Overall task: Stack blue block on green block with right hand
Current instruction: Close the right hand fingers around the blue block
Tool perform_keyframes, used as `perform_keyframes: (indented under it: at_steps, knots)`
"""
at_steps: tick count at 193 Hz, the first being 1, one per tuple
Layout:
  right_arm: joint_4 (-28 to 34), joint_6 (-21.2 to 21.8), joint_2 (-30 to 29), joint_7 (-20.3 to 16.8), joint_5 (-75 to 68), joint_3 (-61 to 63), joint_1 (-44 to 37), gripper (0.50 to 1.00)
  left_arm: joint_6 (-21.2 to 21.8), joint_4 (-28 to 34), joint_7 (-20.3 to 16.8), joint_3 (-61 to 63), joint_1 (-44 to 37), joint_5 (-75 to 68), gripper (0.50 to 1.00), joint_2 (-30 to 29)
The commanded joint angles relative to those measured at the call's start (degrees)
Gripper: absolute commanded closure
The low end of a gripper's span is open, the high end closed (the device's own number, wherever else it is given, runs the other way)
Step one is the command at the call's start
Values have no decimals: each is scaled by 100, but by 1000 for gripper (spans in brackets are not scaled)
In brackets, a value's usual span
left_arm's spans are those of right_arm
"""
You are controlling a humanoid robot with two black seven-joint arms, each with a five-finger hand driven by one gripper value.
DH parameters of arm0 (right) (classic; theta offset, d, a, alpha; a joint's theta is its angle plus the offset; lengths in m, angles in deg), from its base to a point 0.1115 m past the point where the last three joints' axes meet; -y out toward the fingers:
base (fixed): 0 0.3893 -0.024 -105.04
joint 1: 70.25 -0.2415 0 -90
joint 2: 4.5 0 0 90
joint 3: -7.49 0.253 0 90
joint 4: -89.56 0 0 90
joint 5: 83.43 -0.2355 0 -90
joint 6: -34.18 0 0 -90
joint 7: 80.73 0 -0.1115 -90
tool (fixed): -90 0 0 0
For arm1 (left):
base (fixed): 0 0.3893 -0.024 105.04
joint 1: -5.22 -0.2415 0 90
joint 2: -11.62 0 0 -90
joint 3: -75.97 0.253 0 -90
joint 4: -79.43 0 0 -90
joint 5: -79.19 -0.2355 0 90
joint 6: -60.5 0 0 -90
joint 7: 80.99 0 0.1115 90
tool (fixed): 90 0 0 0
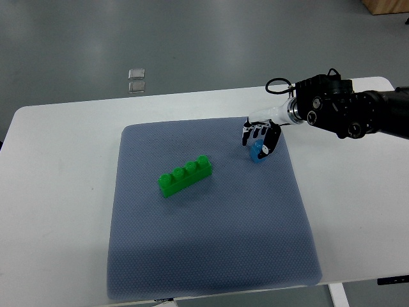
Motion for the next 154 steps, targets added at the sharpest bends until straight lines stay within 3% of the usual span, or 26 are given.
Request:
perform_keyframes:
  at_steps: [1,84,154]
  knots:
    - [-4,-2,15,-1,2,4,-2,701,-2,-4,0,-1,0,0,500,0]
    - [172,244,261,-1,-15,39,-37,699,7,5,0,-1,0,0,500,0]
    - [189,183,297,8,-7,171,-11,718,-2,-4,0,-1,0,0,500,0]
